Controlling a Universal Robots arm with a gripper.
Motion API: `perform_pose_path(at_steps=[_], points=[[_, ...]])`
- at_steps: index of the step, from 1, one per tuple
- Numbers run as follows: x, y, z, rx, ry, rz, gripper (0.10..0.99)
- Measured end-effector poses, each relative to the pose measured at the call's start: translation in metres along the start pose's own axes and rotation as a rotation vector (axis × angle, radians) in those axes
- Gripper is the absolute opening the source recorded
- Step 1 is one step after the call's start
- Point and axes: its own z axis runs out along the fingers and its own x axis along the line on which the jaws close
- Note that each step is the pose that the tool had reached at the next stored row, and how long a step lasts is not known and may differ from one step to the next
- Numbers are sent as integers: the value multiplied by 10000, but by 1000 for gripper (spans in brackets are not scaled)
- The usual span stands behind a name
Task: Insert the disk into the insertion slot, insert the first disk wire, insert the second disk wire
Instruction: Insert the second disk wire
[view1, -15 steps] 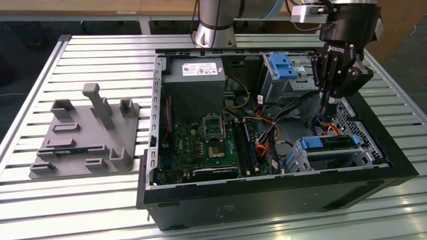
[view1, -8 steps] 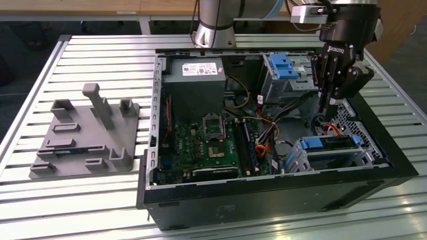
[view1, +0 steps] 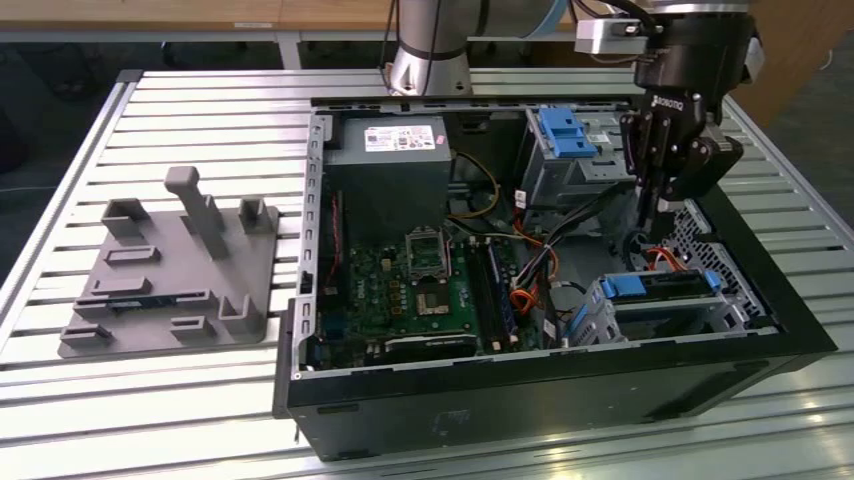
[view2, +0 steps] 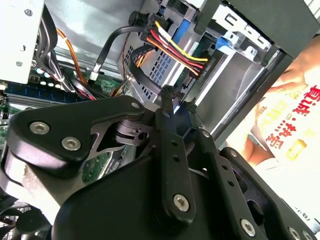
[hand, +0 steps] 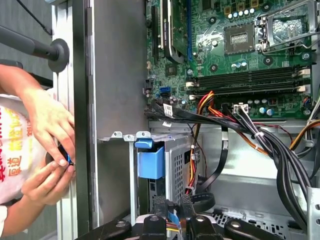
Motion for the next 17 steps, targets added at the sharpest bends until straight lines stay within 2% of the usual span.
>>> perform_pose_path(at_steps=[17], points=[[-8,1,40,-5,-10,11,259]])
